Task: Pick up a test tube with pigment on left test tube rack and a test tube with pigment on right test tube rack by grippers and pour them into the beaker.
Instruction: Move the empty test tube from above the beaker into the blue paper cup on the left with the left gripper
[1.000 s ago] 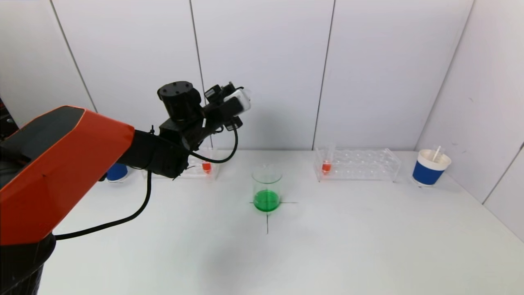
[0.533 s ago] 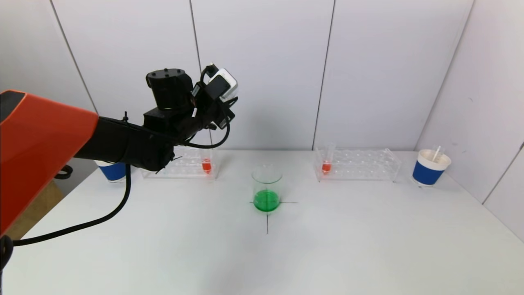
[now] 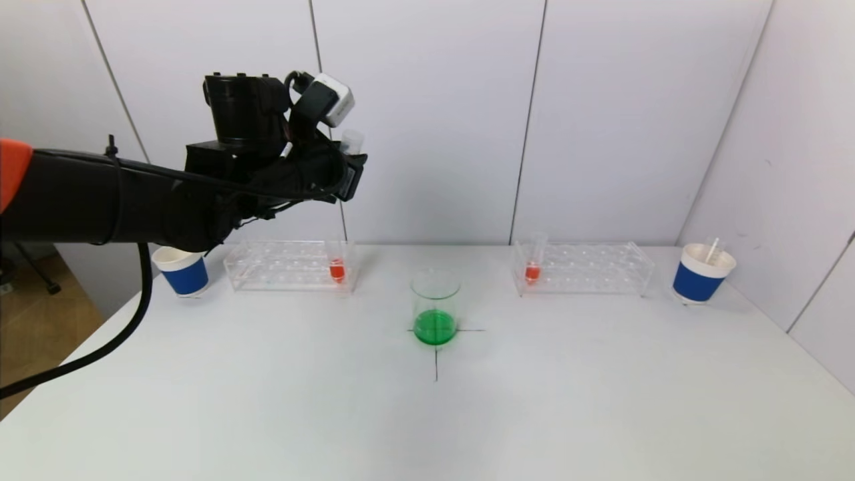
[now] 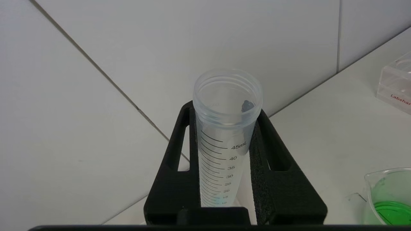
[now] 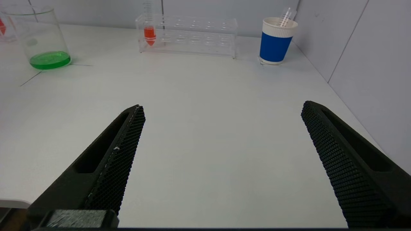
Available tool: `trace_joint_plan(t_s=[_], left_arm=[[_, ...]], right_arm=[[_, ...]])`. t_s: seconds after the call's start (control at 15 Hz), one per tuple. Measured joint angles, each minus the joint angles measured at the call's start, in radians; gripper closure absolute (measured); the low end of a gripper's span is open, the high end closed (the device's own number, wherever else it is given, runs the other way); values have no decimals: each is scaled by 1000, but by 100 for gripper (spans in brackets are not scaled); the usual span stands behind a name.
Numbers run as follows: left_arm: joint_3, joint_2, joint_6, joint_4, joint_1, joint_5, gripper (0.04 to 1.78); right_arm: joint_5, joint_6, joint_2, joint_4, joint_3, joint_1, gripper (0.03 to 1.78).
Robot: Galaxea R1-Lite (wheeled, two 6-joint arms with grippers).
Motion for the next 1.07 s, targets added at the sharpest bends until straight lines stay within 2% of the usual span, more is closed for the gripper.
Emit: trace_joint_plan(t_s=[0.27,0.67,1.07], left_arm=[[-7,-39,-77,29,48,8,137],[-17,-62,-167,35,168,7,137],[-15,-60,-233,47,337,0,137]], right_arm=[[0,0,0,0,0,0,4],[0,0,0,0,0,-1,4],[0,0,0,0,0,0,4]])
